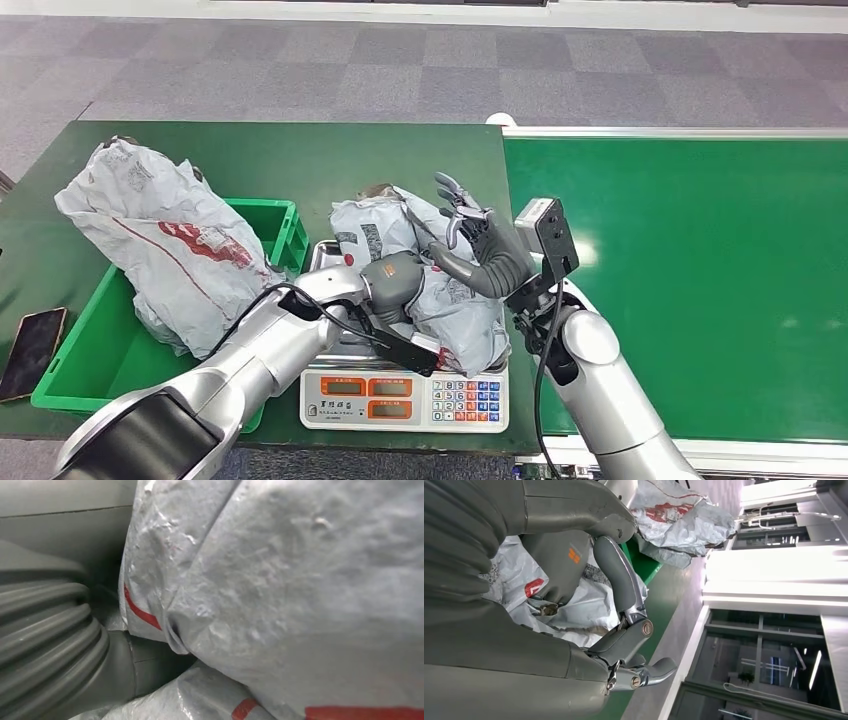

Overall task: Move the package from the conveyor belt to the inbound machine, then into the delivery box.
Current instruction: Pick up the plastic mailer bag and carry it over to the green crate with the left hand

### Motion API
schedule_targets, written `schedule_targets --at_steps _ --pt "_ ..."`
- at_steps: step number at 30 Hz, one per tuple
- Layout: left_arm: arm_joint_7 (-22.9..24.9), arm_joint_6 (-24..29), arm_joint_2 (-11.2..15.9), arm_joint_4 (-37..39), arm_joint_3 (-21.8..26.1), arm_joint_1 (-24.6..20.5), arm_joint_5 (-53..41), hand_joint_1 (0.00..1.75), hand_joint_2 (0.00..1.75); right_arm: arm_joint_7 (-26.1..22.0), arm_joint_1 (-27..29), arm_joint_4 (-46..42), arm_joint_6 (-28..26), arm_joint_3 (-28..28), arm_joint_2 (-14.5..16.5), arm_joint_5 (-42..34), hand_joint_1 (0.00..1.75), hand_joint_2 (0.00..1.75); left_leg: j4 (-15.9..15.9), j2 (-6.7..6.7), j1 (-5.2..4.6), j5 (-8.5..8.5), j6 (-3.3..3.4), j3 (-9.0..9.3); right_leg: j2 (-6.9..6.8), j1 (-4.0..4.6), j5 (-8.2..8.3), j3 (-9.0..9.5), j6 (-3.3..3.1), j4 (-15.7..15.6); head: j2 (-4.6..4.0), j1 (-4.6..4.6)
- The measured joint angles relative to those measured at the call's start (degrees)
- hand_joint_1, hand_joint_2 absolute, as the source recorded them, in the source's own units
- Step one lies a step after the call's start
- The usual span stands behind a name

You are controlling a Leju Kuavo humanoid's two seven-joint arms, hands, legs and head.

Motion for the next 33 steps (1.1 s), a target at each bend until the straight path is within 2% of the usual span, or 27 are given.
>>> schedule_targets --at_steps 33 --pt "-0.02 0.00 -0.10 0.09 0.00 0.13 0.01 1.75 1.75 0.00 0.04 0.00 -0.02 0.00 -0.21 -0.01 0.00 1.75 0.00 0.01 0.00 0.00 0.00 0.00 0.00 0.00 0.00 0.00 0.00 0.01 0.00 0.00"
